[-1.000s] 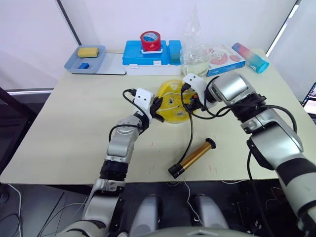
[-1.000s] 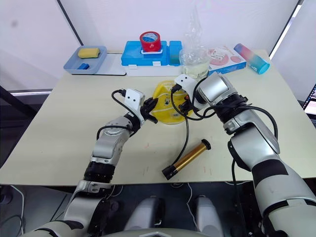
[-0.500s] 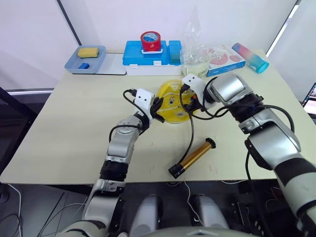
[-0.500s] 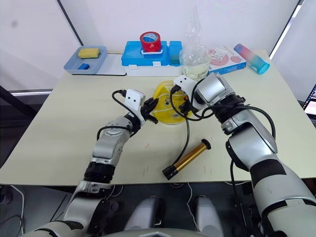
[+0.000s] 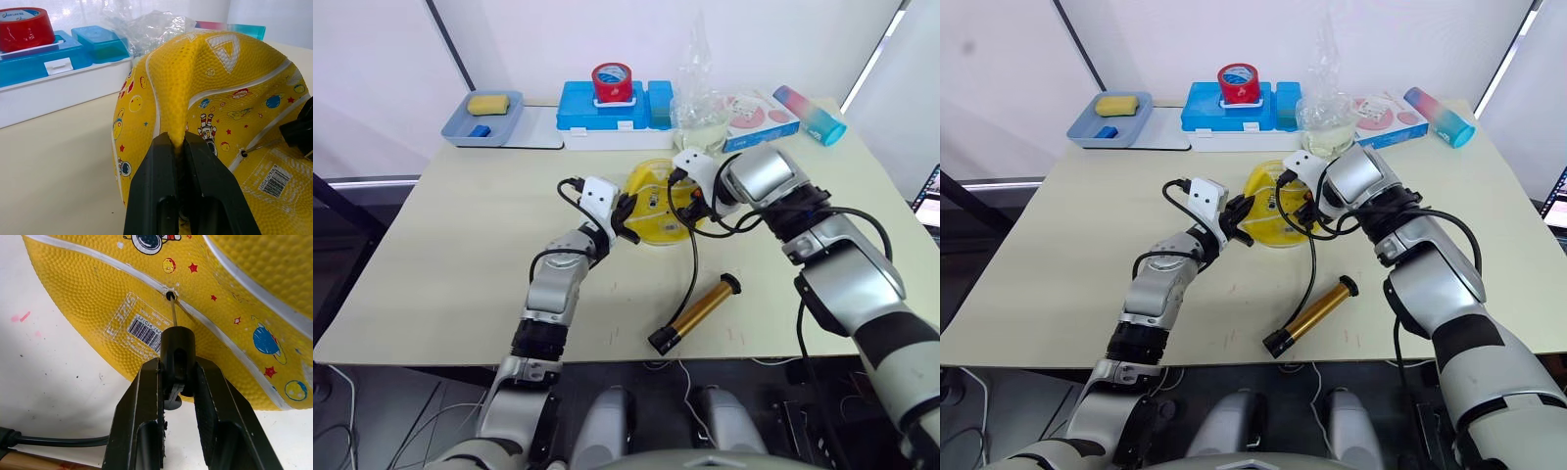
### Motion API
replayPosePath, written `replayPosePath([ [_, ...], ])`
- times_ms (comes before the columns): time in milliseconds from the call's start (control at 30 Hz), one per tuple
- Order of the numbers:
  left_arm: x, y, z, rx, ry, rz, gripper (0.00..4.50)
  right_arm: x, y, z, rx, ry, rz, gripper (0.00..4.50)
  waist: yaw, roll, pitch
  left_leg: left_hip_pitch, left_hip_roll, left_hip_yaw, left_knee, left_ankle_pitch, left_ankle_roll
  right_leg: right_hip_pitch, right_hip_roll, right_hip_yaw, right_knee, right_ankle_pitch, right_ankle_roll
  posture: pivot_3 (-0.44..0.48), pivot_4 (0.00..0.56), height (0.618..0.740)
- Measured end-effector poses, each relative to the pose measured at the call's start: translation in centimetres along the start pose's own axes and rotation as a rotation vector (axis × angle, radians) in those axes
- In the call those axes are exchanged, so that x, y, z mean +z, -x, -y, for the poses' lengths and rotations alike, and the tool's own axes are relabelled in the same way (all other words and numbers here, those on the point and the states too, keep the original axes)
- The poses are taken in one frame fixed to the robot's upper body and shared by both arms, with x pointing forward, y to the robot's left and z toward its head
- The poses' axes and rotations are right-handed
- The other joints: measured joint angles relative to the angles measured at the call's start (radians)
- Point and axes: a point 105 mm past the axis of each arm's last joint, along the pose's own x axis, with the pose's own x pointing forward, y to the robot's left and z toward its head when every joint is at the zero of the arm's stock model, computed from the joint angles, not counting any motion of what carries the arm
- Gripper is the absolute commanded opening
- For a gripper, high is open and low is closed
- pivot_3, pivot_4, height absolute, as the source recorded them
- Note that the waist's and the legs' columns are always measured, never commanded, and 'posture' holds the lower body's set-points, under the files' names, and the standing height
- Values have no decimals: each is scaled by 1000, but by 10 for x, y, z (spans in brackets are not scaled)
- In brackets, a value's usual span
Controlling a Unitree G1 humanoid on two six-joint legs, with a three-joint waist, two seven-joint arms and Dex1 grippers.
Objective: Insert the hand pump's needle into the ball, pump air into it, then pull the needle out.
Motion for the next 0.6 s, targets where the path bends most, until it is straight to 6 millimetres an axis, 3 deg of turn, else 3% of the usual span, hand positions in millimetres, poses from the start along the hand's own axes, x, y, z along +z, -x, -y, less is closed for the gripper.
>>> replayPosePath([
  [600, 0, 1, 1, -14, -17, 6, 97, 2, -2, -5, -20, -1, -39, 318, 0, 0, 0, 1, 0, -1, 0, 0, 0, 0, 0, 0, 0, 0, 0, 0, 150, 739],
])
